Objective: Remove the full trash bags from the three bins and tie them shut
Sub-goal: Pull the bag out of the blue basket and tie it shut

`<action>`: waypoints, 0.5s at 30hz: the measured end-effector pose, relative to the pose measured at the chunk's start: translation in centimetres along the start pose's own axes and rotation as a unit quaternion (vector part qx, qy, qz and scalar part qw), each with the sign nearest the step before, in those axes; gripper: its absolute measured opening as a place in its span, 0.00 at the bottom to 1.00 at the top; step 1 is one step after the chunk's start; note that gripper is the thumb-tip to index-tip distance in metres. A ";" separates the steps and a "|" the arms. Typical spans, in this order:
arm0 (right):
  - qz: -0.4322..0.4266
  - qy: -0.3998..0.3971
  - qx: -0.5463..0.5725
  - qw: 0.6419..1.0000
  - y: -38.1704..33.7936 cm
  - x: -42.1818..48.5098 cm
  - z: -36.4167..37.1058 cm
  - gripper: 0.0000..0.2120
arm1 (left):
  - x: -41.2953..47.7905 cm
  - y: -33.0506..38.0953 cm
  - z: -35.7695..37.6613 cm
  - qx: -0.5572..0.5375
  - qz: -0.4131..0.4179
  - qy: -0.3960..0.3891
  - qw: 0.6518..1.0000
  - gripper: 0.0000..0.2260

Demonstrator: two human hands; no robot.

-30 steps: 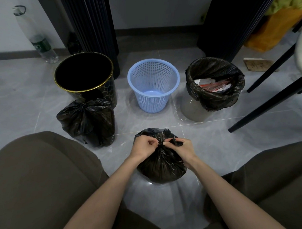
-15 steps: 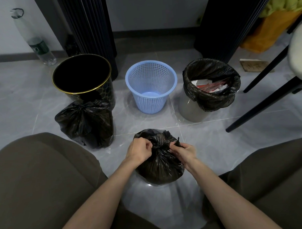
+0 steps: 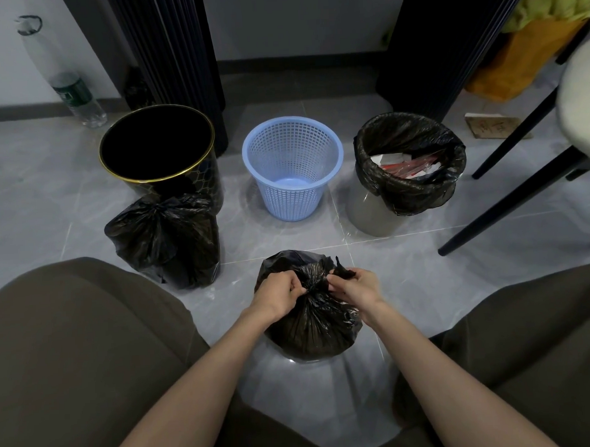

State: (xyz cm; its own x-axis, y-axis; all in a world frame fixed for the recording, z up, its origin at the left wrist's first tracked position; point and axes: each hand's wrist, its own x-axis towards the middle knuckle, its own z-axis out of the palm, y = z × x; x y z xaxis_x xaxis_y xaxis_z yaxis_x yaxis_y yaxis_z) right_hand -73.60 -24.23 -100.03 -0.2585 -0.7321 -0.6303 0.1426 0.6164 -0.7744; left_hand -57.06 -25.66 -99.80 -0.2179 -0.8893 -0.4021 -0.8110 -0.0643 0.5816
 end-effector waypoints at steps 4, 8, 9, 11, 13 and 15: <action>0.003 0.022 -0.013 1.000 0.4 0.3 0.0 0.13 | 0.1 0.2 -0.3 0.046 0.000 0.007 0.999 0.09; 0.006 0.055 0.015 0.998 0.9 0.3 0.1 0.12 | 0.3 0.1 -0.5 0.065 -0.007 -0.006 0.998 0.08; 0.006 0.062 0.017 0.998 1.0 0.3 0.1 0.12 | 0.4 0.1 -0.6 0.066 -0.006 -0.007 0.998 0.08; 0.006 0.061 0.003 0.998 1.2 0.4 0.0 0.13 | 0.3 0.0 -0.7 0.065 -0.001 -0.008 0.998 0.08; -0.012 0.052 -0.052 0.997 1.3 0.5 -0.2 0.14 | 0.2 -0.2 -0.8 0.057 0.012 -0.007 0.998 0.08; -0.067 0.046 -0.131 0.988 0.8 0.5 -0.2 0.12 | 0.1 -0.5 -0.8 0.034 0.027 -0.020 0.999 0.08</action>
State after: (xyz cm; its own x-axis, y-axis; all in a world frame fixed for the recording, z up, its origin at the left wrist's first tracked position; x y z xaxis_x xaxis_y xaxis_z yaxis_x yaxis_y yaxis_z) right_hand -73.83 -24.02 -100.95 -0.3456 -0.7902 -0.5061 -0.1479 0.5785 -0.8022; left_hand -56.22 -26.07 -99.57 -0.2817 -0.8722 -0.3999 -0.8323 0.0147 0.5542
